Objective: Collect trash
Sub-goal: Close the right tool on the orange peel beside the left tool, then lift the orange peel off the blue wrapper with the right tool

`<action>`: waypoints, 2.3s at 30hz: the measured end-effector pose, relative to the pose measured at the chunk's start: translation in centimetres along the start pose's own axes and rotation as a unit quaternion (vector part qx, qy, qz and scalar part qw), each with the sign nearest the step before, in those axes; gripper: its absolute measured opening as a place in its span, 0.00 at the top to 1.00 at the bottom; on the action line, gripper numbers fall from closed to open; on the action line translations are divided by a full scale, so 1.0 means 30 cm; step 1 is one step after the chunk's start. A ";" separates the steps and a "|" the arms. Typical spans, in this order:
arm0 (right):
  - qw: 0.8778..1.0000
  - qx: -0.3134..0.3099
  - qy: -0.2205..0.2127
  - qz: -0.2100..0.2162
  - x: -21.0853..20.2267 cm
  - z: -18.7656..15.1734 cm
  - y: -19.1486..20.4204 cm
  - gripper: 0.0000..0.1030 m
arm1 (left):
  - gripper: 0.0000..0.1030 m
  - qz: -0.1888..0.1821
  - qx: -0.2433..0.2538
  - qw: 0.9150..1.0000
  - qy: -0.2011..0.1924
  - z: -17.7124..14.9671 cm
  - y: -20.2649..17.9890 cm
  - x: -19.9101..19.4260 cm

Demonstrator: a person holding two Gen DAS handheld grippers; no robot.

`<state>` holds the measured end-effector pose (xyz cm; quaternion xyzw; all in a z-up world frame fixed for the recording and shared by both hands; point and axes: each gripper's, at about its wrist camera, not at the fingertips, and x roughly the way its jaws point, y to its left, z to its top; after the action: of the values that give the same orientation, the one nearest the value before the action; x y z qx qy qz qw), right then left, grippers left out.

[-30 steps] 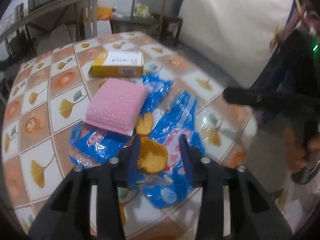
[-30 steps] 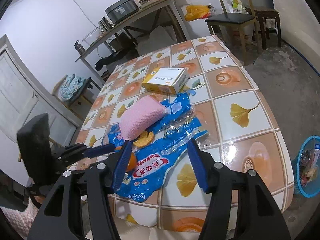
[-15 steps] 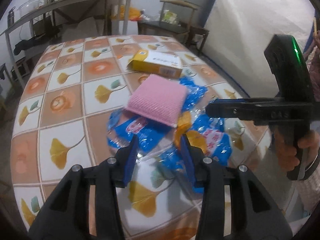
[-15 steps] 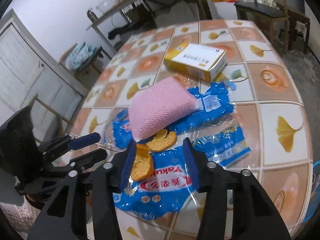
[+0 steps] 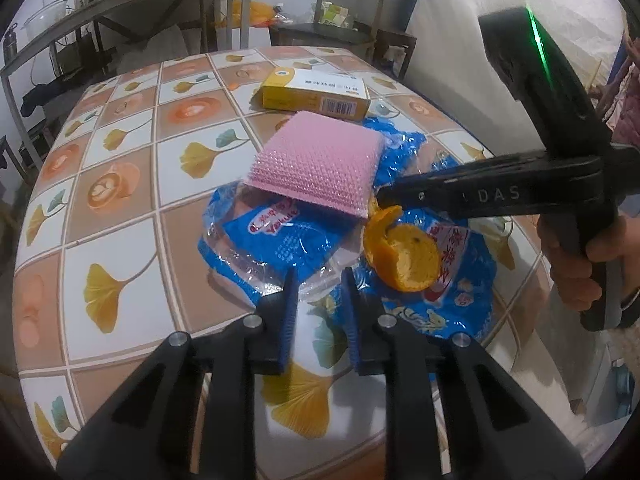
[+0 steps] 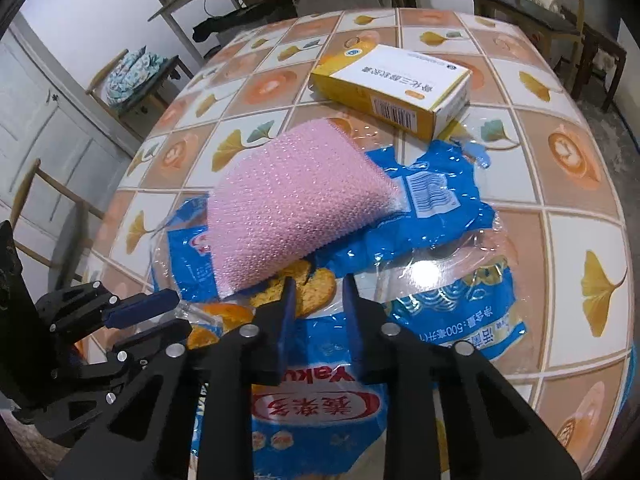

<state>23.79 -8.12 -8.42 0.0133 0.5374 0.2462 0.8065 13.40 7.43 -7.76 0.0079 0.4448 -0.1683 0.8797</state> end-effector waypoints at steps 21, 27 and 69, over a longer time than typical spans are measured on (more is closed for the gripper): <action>0.996 0.001 -0.093 -0.015 -0.247 -0.017 0.012 0.97 | 0.87 0.009 -0.007 1.000 0.014 -0.006 0.008 0.027; 0.994 -0.009 -0.105 0.031 -0.325 -0.036 0.064 0.97 | 0.87 0.006 -0.010 1.000 0.015 -0.004 0.011 0.027; 0.998 -0.056 -0.028 -0.004 -0.084 -0.121 0.116 0.92 | 0.87 0.001 -0.023 1.000 0.021 0.011 0.016 0.041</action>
<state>18.52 -7.00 -6.78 -0.0273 0.5004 0.2717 0.8216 14.47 7.48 -8.60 -0.0084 0.4668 -0.1571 0.8703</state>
